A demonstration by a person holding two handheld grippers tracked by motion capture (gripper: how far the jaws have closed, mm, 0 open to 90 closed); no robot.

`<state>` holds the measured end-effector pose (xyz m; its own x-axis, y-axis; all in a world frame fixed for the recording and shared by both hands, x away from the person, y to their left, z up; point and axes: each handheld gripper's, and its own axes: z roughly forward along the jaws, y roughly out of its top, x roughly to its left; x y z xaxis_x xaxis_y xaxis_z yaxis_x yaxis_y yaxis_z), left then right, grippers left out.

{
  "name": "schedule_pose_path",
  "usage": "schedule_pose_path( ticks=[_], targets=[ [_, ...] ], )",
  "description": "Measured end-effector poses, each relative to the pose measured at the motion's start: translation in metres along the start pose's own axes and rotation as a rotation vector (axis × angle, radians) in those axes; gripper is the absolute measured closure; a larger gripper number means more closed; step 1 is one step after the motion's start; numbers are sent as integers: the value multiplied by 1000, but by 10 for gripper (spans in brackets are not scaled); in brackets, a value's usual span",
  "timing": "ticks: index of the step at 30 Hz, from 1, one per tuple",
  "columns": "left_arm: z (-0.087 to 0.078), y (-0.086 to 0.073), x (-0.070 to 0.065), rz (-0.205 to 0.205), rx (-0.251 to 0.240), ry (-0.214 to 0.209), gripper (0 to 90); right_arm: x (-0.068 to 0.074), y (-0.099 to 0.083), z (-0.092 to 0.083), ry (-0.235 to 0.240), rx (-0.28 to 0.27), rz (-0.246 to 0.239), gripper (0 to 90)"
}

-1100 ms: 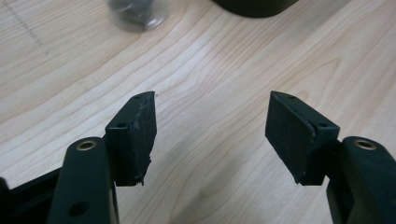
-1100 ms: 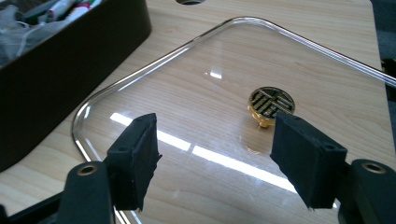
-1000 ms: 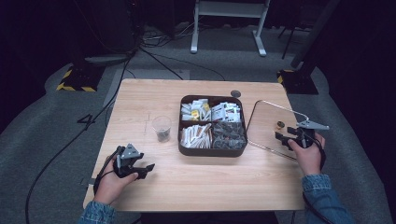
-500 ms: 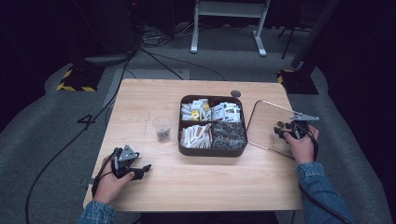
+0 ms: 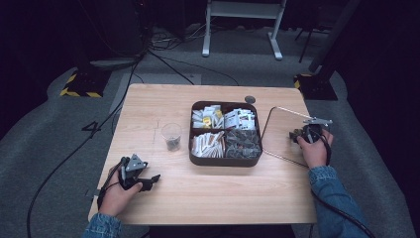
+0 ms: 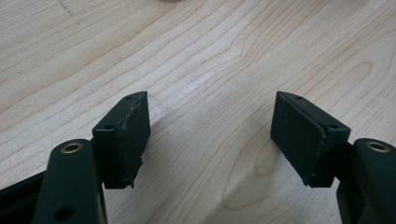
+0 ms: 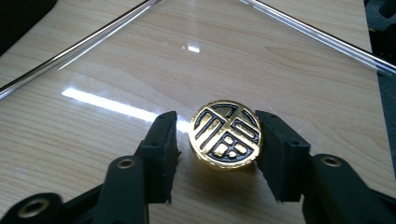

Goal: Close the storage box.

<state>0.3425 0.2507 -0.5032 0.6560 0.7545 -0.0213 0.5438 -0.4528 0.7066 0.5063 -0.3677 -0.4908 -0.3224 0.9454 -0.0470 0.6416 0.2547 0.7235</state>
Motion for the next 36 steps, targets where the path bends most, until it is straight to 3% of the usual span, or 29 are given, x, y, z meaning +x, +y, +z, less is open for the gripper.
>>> schedule_pose_path(
  ticks=[6,12,18,36],
  targets=[
    [0,0,0,1,0,1,290,-5,-2,1,9,-24,57,575],
    [0,0,0,-1,0,0,290,-2,-2,1,-10,-27,49,589],
    [0,0,0,-1,0,0,289,-5,-3,0,3,-33,86,591],
    [0,0,0,-2,-1,1,286,-8,24,-37,0,-104,49,591]
  ],
)
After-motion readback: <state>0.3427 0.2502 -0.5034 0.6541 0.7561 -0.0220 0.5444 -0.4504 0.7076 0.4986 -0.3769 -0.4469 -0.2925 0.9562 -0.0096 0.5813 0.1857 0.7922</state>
